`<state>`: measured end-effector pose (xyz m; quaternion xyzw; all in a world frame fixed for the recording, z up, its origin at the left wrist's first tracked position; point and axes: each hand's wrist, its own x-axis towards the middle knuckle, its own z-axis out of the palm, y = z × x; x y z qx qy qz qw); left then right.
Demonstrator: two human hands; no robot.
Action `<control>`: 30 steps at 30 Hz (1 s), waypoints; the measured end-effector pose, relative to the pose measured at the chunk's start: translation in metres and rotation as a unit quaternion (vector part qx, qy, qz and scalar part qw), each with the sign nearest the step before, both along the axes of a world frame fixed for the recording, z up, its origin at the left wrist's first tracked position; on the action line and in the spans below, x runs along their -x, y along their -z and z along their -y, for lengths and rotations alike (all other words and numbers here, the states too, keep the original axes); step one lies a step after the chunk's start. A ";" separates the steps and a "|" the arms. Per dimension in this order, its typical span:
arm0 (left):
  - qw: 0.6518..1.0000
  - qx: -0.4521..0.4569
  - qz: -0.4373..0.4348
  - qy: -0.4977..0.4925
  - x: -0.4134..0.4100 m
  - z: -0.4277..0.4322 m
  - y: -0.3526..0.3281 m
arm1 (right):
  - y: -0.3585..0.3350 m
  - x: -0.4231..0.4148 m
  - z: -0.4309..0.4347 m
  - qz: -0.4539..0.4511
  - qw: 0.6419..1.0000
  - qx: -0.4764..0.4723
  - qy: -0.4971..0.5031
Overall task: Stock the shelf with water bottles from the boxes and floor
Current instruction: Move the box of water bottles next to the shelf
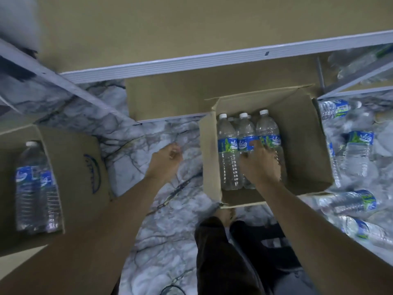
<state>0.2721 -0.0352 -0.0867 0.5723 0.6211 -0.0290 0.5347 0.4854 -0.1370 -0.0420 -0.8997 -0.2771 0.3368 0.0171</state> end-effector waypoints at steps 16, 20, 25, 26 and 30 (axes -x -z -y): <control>0.959 -0.184 -0.160 -0.145 0.460 -0.086 -0.032 | 0.031 0.436 -0.111 -0.243 0.966 -0.077 0.050; 0.925 -0.242 -0.216 -0.199 0.534 -0.094 -0.015 | 0.046 0.494 -0.123 -0.227 0.967 -0.096 0.060; 0.936 -0.139 -0.241 -0.215 0.584 -0.108 0.024 | 0.068 0.524 -0.126 -0.185 0.974 -0.098 0.086; 0.941 -0.093 -0.240 -0.219 0.590 -0.111 0.032 | 0.073 0.526 -0.126 -0.175 0.976 -0.095 0.090; 0.946 -0.033 -0.254 -0.199 0.610 -0.106 0.055 | 0.089 0.531 -0.129 -0.112 0.986 -0.079 0.098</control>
